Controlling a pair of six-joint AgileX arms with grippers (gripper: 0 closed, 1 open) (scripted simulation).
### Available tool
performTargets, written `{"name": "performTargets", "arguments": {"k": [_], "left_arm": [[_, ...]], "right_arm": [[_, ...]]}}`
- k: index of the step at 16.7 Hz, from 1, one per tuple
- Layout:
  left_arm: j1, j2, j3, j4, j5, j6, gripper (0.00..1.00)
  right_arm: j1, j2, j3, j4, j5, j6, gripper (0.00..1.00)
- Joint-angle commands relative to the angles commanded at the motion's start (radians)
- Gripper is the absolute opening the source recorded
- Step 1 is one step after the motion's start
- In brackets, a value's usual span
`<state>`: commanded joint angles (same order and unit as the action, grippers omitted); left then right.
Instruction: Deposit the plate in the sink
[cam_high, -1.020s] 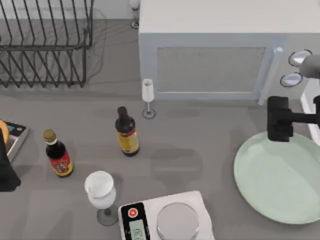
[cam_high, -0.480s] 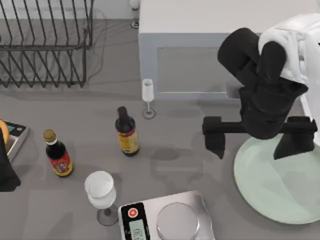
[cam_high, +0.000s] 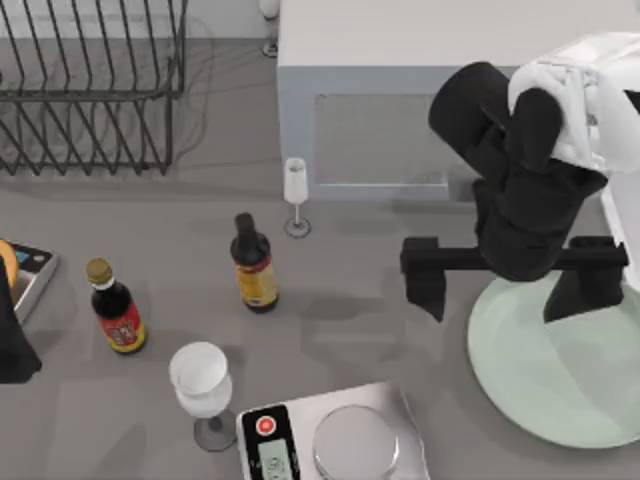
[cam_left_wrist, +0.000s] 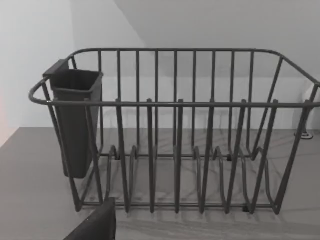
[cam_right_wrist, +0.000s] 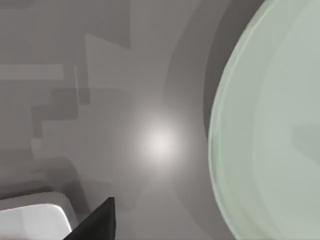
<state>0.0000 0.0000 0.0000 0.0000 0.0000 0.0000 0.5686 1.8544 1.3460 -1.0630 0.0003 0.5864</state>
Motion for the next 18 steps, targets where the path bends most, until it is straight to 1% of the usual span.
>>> {"name": "performTargets", "arguments": {"k": [2,8,10,14,18], "left_arm": [[0.0,0.0,0.0,0.0,0.0,0.0,1.0],[0.0,0.0,0.0,0.0,0.0,0.0,1.0],[0.0,0.0,0.0,0.0,0.0,0.0,1.0],[0.0,0.0,0.0,0.0,0.0,0.0,1.0],[0.0,0.0,0.0,0.0,0.0,0.0,1.0]], "right_arm": [[0.001,0.026,-0.034,0.057,0.0,0.001,1.0],[0.002,0.139,-0.175,0.325,0.002,0.005,1.0],[0.006,0.159,-0.199,0.36,0.001,0.006,1.0],[0.007,0.16,-0.201,0.362,0.001,0.006,1.0],[0.007,0.16,-0.201,0.362,0.001,0.006,0.7]]}}
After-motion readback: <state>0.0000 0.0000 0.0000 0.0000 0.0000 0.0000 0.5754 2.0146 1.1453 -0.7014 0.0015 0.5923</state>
